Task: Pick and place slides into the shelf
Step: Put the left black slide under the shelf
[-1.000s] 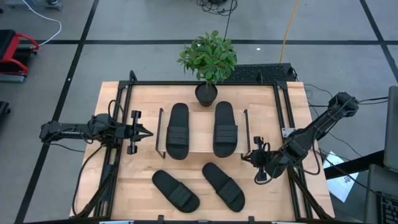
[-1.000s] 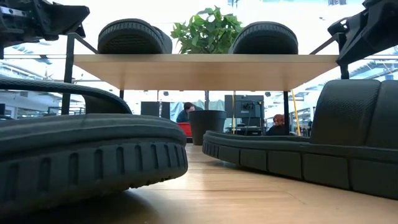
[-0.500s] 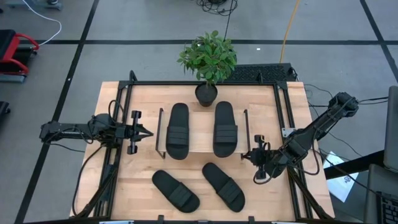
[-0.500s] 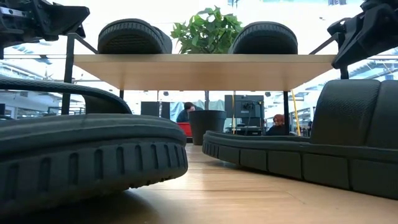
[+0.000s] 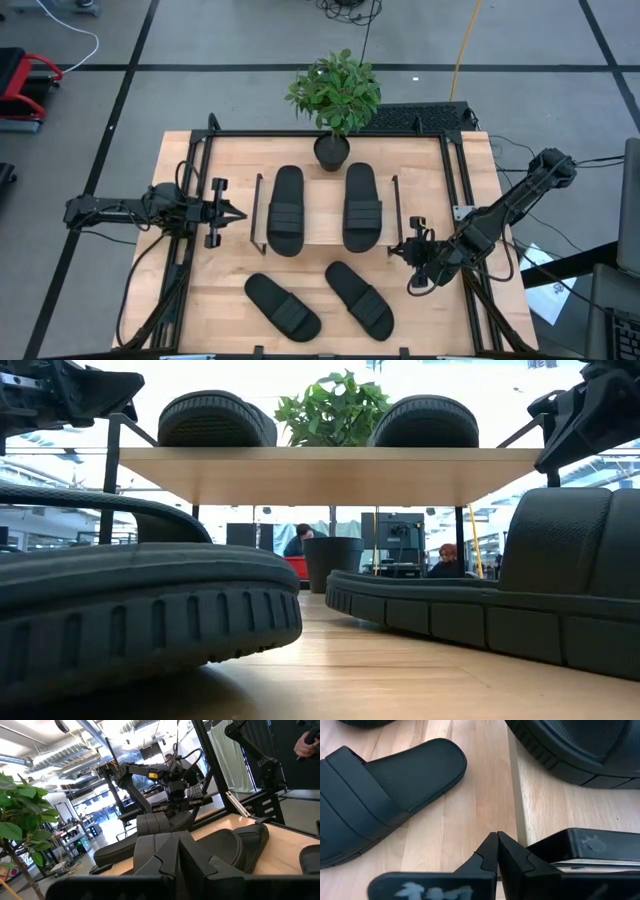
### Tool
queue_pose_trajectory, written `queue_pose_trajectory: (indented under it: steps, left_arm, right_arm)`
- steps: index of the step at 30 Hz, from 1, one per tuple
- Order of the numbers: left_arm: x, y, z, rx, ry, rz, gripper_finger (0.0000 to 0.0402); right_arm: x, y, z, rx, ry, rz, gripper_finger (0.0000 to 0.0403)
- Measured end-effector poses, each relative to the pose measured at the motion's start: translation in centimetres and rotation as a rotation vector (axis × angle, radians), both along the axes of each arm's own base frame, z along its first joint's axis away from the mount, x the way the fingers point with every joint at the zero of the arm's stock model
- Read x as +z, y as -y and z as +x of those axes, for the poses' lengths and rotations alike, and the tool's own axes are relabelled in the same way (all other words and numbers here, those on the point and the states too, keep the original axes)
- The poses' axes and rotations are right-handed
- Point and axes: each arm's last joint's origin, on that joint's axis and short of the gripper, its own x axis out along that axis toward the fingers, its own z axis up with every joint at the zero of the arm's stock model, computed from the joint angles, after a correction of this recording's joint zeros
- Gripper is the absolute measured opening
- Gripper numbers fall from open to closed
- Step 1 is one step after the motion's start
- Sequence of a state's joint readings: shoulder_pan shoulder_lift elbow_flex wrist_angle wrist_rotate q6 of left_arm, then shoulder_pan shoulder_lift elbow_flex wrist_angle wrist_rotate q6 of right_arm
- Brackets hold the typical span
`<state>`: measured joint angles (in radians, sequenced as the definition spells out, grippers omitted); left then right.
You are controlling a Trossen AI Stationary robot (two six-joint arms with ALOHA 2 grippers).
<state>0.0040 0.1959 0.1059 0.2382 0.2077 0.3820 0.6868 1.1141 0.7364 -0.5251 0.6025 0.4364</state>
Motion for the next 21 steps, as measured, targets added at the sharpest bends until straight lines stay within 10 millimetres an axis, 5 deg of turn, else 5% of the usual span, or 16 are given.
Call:
queue_pose_trajectory:
  steps: [14,21]
  left_arm:
    - [0.0,0.0,0.0,0.000,0.000,-0.001,0.0024]
    - [0.4,0.3,-0.1,-0.089,0.041,0.015,0.0024]
  right_arm:
    - [0.2,-0.2,0.3,-0.057,0.054,0.061,0.0000]
    - [1.2,-1.5,0.8,0.108,0.098,0.159,0.0000]
